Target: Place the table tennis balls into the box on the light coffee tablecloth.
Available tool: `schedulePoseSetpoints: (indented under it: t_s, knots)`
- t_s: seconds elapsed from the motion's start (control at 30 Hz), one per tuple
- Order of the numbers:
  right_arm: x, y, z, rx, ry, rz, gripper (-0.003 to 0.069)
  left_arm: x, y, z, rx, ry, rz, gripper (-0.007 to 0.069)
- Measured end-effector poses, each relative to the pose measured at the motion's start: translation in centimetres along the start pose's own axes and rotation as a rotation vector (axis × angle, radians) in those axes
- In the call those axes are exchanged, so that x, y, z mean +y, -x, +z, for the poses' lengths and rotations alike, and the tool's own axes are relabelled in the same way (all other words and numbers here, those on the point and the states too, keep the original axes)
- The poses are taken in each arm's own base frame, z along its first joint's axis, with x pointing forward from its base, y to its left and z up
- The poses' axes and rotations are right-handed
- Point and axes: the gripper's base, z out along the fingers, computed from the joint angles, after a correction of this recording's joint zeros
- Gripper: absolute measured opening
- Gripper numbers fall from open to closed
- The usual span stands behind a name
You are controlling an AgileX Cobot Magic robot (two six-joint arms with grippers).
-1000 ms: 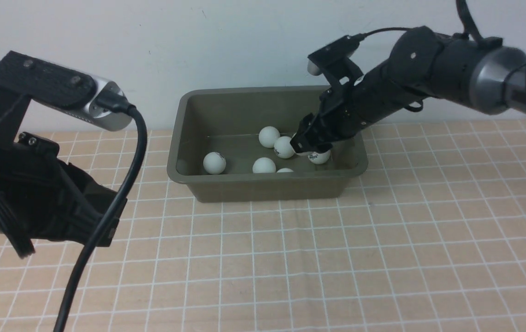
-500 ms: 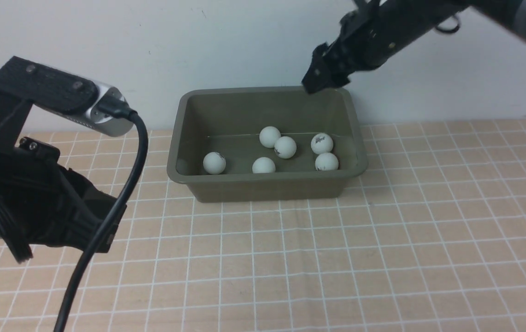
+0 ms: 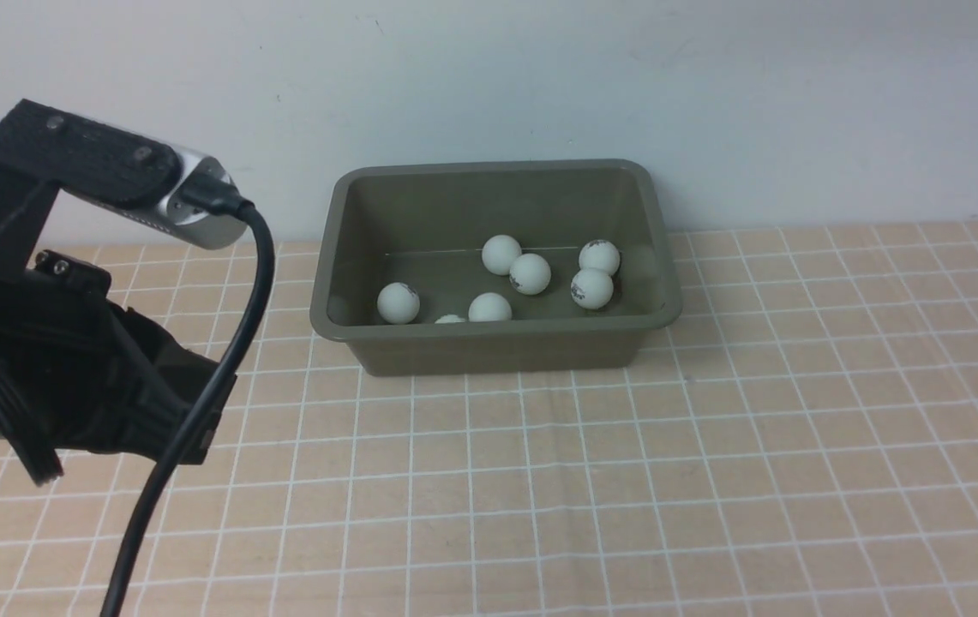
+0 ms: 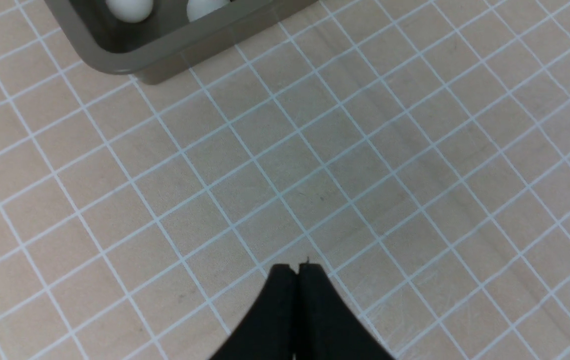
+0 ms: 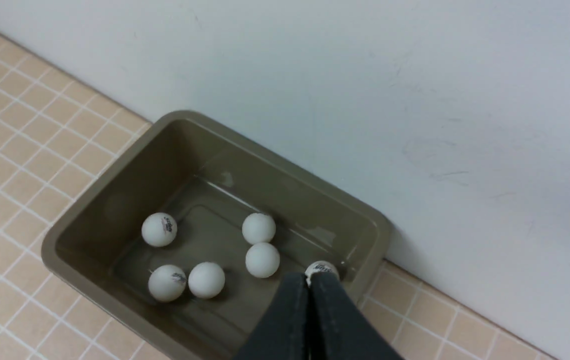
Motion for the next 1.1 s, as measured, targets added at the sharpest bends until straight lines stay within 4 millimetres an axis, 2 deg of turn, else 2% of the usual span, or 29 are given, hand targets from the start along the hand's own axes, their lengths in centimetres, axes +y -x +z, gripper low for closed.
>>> schedulePoseSetpoints:
  t_s: [0.1, 0.2, 0.23, 0.27, 0.37, 0.43, 0.57, 0.63, 0.7, 0.77, 0.9, 0.93, 1.0, 1.1]
  knots:
    - [0.0, -0.5, -2.6, -0.004, -0.07, -0.007, -0.0015, 0.0, 0.1, 0.0, -0.015, 0.005, 0.0, -0.0069]
    - [0.1, -2.5, -4.9, 0.046, -0.148, 0.009, -0.0015, 0.1, 0.2, 0.0, -0.023, 0.007, 0.002, -0.0069]
    - [0.2, -3.3, -5.0, 0.072, -0.16, 0.013, -0.0015, 0.1, 0.2, 0.0, -0.024, 0.008, 0.003, -0.0069]
    - [0.4, -4.3, -6.0, 0.087, -0.176, 0.023, -0.0015, 0.1, 0.2, 0.0, -0.027, 0.009, 0.004, -0.0069]
    - [1.2, -7.6, -7.2, 0.153, -0.173, 0.046, -0.0015, 0.1, 0.3, 0.0, -0.032, 0.01, 0.012, -0.0069]
    - [2.0, -10.9, -7.9, 0.197, -0.167, 0.054, -0.0015, 0.1, 0.3, 0.0, -0.037, 0.012, 0.022, -0.0069]
    - [3.2, -16.4, -8.4, 0.144, -0.181, 0.039, -0.0015, 0.1, 0.4, 0.0, -0.041, 0.014, 0.028, -0.0069]
    - [3.6, -18.1, -8.8, 0.088, -0.192, 0.03, -0.0015, 0.1, 0.4, 0.0, -0.041, 0.014, 0.03, -0.0069]
    - [4.2, -20.7, -9.5, -0.021, -0.214, 0.021, -0.0015, 0.1, 0.4, 0.0, -0.043, 0.015, 0.03, -0.0069]
    - [4.6, -22.8, -9.7, -0.059, -0.23, 0.009, -0.0015, 0.1, 0.4, 0.0, -0.043, 0.015, 0.03, -0.0069]
    - [5.1, -26.3, -9.4, -0.048, -0.239, -0.003, -0.0015, 0.1, 0.4, 0.0, -0.043, 0.014, 0.029, -0.0069]
    - [5.1, -26.4, -9.4, -0.046, -0.239, -0.002, -0.0015, 0.1, 0.4, 0.0, -0.043, 0.014, 0.029, -0.0069]
    - [5.5, -28.5, -8.8, -0.03, -0.224, 0.012, -0.0015, 0.1, 0.4, 0.0, -0.043, 0.014, 0.029, -0.0069]
    - [6.0, -30.5, -8.4, -0.054, -0.21, 0.033, -0.0015, 0.1, 0.4, 0.0, -0.043, 0.014, 0.029, -0.0069]
